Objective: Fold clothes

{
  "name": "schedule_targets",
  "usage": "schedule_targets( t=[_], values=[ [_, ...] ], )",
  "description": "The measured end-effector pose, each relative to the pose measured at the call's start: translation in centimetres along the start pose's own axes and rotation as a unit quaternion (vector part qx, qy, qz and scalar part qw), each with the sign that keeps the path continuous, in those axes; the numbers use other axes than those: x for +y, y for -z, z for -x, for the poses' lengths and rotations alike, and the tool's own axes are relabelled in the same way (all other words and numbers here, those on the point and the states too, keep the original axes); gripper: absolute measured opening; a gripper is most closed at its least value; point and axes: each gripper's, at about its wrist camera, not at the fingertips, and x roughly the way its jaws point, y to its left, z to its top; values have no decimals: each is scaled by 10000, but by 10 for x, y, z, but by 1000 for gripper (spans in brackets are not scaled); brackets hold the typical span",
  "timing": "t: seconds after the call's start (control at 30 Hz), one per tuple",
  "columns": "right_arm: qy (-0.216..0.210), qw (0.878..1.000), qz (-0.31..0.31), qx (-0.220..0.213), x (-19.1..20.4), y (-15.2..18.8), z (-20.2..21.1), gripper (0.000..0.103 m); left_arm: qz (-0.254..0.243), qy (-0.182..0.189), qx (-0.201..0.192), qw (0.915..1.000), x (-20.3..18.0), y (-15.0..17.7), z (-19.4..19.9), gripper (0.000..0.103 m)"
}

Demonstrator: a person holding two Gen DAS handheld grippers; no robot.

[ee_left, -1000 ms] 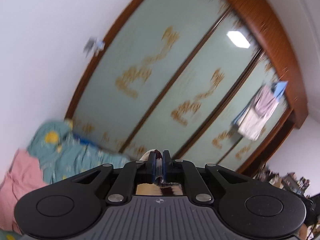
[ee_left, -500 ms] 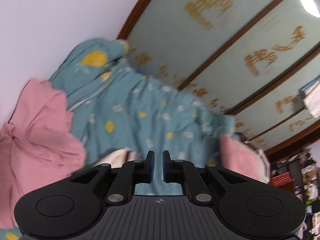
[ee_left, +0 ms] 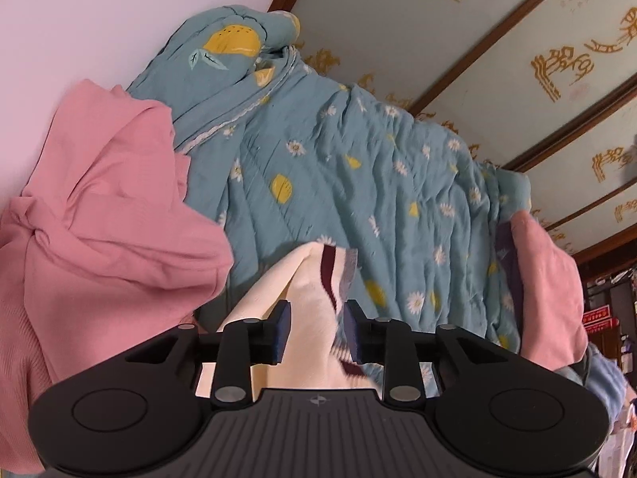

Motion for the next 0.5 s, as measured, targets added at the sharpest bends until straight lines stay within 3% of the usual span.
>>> schedule_targets(
  t=[0.07,0.13,0.2,0.23,0.3,0.33,0.4,0.43,0.5],
  values=[
    [92,9975,276,-639,16,-12,42,6,-27,16,-23,10000,-2,2,2,29],
    [435,9869,745,-1360,37,-23,87,6,52,107,-1,9999,-3,3,-1,34],
    [962,9683,1279,-1918,57,-28,119,6,30,107,74,9999,-7,6,-11,41],
    [1446,9516,1650,-2151,67,-27,128,6,20,106,112,9999,-9,7,-16,42],
    [2144,9282,2191,-2110,74,-27,126,9,-13,60,191,9998,-13,9,-26,44],
    [2373,9240,2365,-1845,71,-26,119,12,-34,15,233,9997,-14,9,-33,44],
    [2136,9450,2099,-1312,52,-25,111,12,-16,-35,271,9996,-18,4,-51,44],
    [1790,9632,1680,-1091,36,-25,108,12,1,-36,287,9996,-20,1,-60,44],
    [1397,9795,1040,-1010,12,-26,109,12,-80,-97,257,9996,-24,-9,-79,44]
  ],
)
